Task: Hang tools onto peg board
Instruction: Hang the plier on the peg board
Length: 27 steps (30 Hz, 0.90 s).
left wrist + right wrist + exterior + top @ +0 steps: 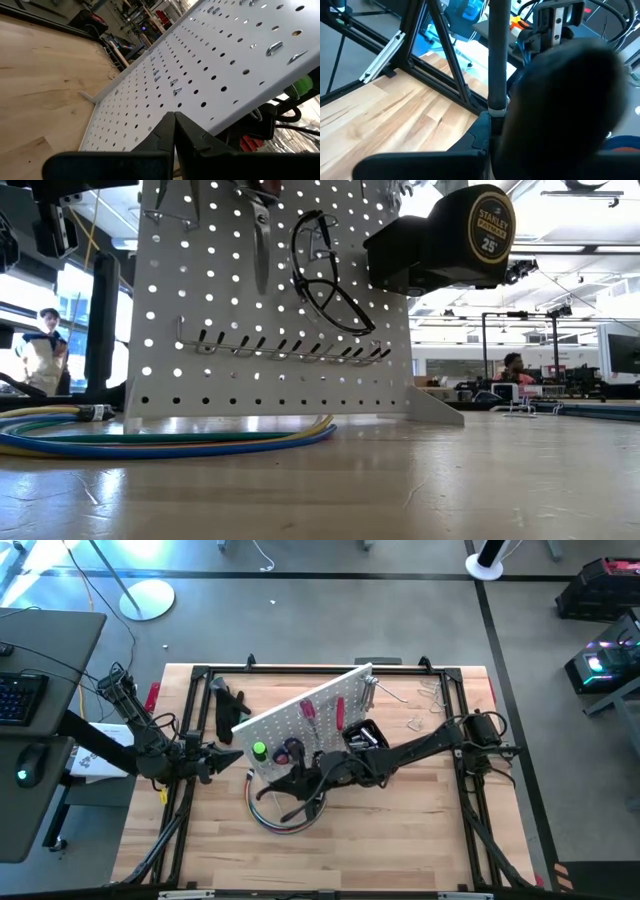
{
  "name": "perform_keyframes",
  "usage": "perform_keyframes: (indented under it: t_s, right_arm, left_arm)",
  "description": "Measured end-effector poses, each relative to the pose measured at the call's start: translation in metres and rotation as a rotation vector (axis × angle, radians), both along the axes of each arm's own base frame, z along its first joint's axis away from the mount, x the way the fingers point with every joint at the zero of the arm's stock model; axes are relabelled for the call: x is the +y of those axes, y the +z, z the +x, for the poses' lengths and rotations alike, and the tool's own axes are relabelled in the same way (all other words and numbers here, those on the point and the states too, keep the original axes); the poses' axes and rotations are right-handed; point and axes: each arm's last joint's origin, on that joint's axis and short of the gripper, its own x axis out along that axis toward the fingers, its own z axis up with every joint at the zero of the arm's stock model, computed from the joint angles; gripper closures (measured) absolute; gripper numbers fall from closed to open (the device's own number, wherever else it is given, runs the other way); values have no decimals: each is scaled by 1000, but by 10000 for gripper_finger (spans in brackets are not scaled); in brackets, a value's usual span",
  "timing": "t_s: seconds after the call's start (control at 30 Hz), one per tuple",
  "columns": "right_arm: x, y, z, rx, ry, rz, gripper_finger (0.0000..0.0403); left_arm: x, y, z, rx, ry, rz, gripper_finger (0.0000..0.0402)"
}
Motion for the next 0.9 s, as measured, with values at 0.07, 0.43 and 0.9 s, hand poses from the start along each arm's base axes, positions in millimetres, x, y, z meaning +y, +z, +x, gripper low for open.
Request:
perform_keyframes:
  t_s: [0.07, 0.43, 0.9]
  right_arm:
    - [-1, 1, 0, -7, -1, 2, 379]
    - [-2, 4, 1, -43, 30, 18, 379]
    - [-11, 3, 3, -31, 16, 18, 379]
  left_arm:
    - [0, 0, 0, 0, 0, 1, 402]
    - [-3, -3, 2, 13, -1, 10, 402]
    - [-4, -5, 4, 18, 15, 8, 401]
